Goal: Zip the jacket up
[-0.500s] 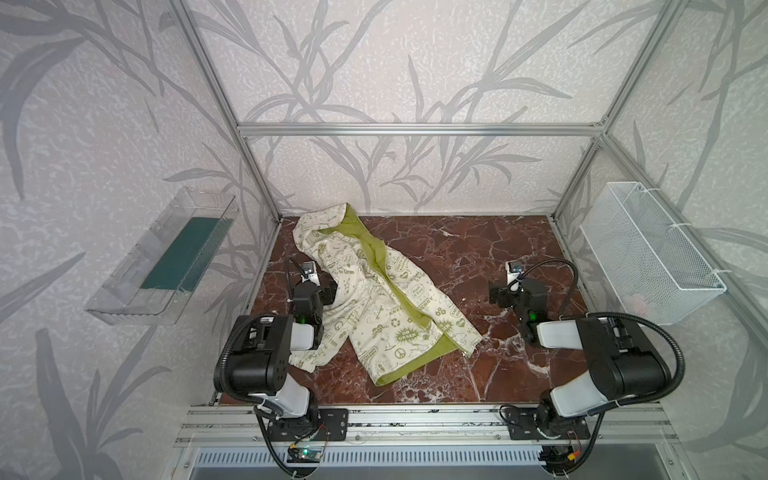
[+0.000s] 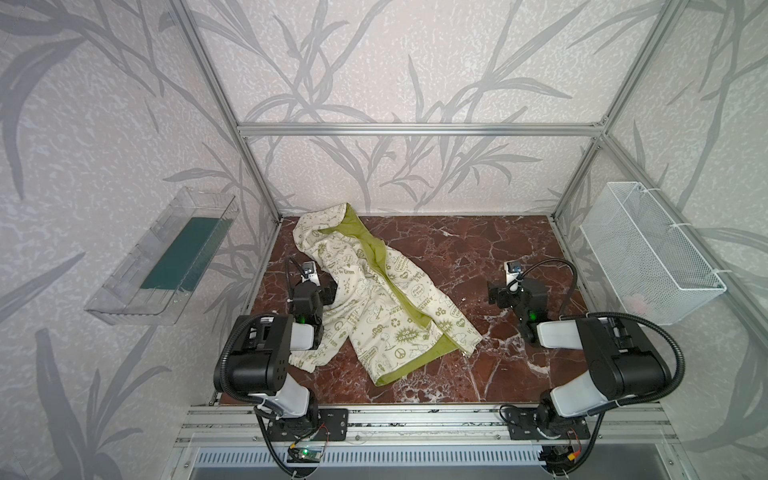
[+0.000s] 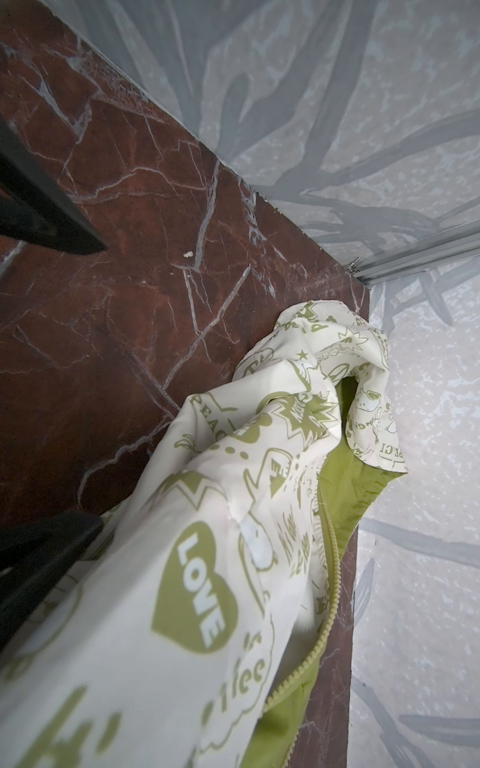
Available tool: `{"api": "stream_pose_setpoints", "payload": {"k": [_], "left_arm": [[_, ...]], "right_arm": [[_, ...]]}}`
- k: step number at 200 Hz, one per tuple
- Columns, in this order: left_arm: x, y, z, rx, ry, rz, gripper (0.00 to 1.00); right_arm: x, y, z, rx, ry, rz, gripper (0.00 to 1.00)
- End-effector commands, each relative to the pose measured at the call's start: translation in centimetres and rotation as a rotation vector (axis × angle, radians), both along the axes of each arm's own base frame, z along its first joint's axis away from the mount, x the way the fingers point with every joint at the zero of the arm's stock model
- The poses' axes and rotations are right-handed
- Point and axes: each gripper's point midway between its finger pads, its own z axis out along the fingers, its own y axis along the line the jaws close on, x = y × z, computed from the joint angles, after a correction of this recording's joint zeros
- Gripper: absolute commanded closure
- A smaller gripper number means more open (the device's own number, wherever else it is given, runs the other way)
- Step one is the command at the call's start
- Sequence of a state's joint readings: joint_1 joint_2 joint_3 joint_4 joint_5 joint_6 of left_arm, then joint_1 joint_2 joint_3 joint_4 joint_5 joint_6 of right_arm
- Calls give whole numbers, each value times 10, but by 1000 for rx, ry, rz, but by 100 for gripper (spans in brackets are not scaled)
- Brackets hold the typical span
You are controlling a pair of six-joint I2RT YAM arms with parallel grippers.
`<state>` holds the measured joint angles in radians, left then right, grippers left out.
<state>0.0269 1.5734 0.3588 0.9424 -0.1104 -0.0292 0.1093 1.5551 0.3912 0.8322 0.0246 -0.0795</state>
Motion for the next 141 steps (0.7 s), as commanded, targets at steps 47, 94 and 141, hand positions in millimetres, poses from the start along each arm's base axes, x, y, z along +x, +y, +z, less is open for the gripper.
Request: {"api": "stream_pose_setpoints", "payload": {"k": [47,94,141], "left_arm": [[6,-1,9,-8,-24,-3,1],[4,2,12,39,-35,52,1],[-11,12,79,96,-53,195,1]], "right_arm": [[6,0,13,-3,-36,1,1],[6,0,13,-6,-37,3,1],[-9,-15,61,-105,96,-185,1]]}}
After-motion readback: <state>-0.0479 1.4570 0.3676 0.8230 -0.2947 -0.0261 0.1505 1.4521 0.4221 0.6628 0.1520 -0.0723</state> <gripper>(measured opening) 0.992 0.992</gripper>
